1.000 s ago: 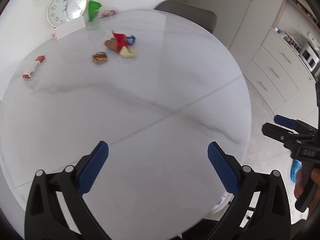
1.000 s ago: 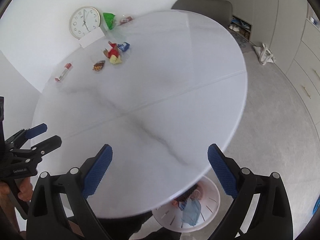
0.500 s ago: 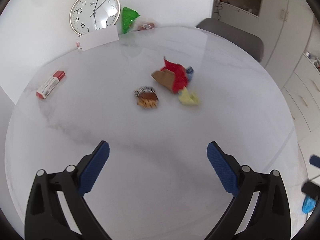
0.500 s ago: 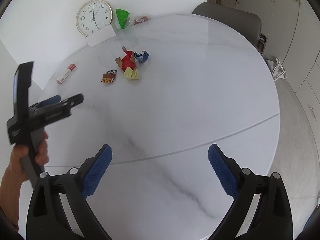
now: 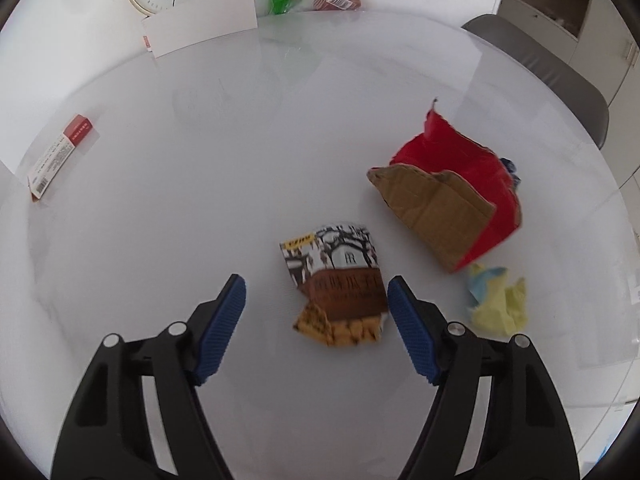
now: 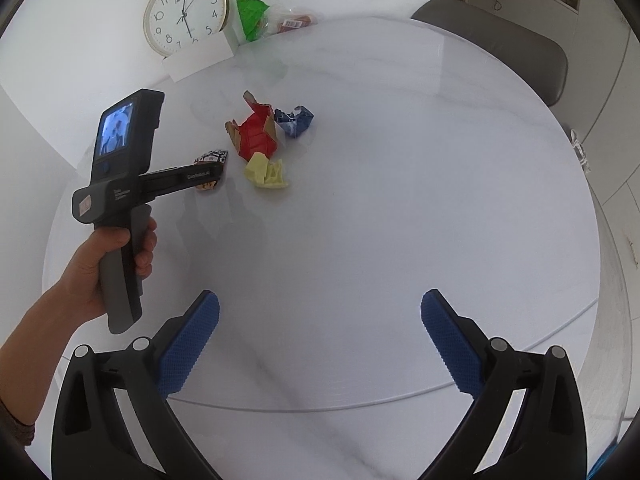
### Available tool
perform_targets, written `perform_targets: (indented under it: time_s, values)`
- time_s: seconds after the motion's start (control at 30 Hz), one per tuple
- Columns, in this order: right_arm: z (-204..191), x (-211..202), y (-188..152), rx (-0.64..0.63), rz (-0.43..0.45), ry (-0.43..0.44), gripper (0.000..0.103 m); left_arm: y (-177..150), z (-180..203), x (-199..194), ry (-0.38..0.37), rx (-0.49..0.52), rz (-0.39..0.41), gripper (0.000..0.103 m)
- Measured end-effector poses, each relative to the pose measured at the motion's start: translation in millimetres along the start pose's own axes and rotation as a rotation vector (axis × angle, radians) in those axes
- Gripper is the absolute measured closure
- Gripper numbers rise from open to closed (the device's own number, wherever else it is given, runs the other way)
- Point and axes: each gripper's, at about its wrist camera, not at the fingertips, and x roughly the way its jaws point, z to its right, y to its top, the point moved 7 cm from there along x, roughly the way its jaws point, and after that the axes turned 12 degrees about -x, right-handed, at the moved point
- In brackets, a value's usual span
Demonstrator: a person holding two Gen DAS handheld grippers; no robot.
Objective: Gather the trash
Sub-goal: 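Grasp the snack bag with the brown label using the left tool, then grasp the yellow crumpled paper with the right tool while the left tool holds the snack bag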
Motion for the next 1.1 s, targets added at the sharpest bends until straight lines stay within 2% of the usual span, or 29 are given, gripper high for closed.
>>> perform_targets:
  time_s: [0.03, 0.1, 0.33, 0.5, 0.63, 0.77, 0.83, 0.9, 0.93, 1.1]
  values:
    - [0, 3, 4, -0.006, -0.004, 0.001, 0.003, 1, 0, 3, -0.007, -0.005, -0.002, 0.036]
    - [0, 11, 13, -0.020, -0.008, 0.000, 0.003, 2, 2, 4, -0.007, -0.002, 0.009, 0.049]
    - [-13, 52, 53, -0.128, -0.008, -0.004, 0.003, 1, 2, 0, -0.047, 0.044, 0.004, 0.066]
    - [-32, 100, 83, -0.233, -0.021, -0.014, 0.003, -1, -19, -21, -0.055, 0.006, 0.012, 0.067]
    - [-39, 136, 96, -0.282, -0.061, -0.040, 0.005, -10, -38, -43, -0.002, -0.004, 0.004, 0.067]
    - [-36, 159, 101, -0.265, -0.105, -0.051, 0.020, -24, -51, -68, -0.015, -0.029, -0.004, 0.067]
    - [-33, 159, 104, -0.251, -0.092, -0.057, 0.029, -30, -55, -78, -0.022, -0.035, -0.003, 0.067]
    - [-33, 156, 106, -0.253, -0.087, -0.050, 0.062, -36, -57, -88, -0.033, -0.035, 0.001, 0.067]
    - [-34, 153, 107, -0.252, -0.090, -0.037, 0.066, -39, -56, -92, -0.039, -0.035, 0.002, 0.067]
    - [-26, 120, 98, -0.202, -0.057, 0.002, 0.066, -57, -44, -117, -0.081, 0.007, -0.002, 0.067]
